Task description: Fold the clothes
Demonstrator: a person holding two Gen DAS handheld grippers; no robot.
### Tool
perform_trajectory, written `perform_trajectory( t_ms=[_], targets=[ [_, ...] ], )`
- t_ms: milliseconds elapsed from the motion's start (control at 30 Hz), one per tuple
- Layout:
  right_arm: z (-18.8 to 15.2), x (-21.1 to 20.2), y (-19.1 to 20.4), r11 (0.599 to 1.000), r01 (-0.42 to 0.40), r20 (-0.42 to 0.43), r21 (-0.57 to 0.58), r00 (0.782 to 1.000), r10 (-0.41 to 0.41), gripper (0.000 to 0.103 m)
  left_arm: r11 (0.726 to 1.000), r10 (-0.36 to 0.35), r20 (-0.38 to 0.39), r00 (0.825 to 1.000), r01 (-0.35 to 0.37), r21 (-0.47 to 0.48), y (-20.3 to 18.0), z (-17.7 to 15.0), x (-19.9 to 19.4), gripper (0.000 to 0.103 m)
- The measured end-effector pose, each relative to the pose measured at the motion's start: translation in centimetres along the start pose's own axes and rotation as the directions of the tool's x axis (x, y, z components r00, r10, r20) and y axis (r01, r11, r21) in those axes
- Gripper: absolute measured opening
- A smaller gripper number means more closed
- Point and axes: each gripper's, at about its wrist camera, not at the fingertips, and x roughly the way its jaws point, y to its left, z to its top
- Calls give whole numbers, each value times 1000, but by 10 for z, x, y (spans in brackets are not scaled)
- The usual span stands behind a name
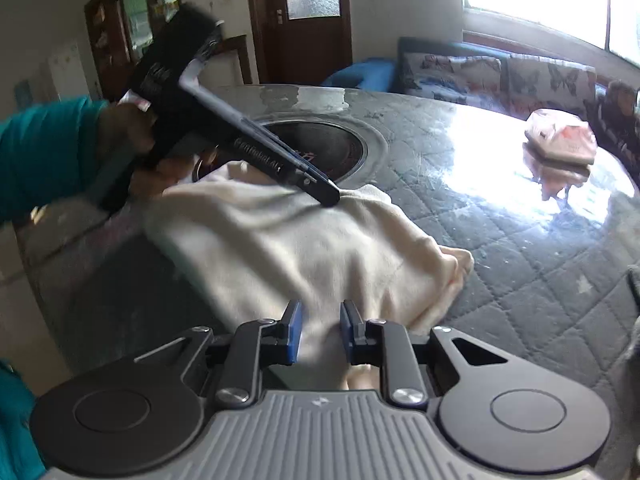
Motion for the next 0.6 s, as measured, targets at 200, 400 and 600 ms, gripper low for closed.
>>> perform_trajectory(
  t_ms=[200, 400, 600],
  targets=[
    [27, 18, 23, 988, -131, 37, -81, 990, 134, 20, 1000, -15, -25, 1000, 15, -10, 5, 4, 4, 30],
    [48, 62, 23, 978, -205, 30, -48, 978, 206, 21, 1000, -20, -30, 999, 20, -6, 6, 5, 4, 30],
    [29, 55, 32, 950, -308, -29, -41, 951, 307, 23, 1000, -26, -34, 999, 26, -2, 7, 6, 5, 30]
  ],
)
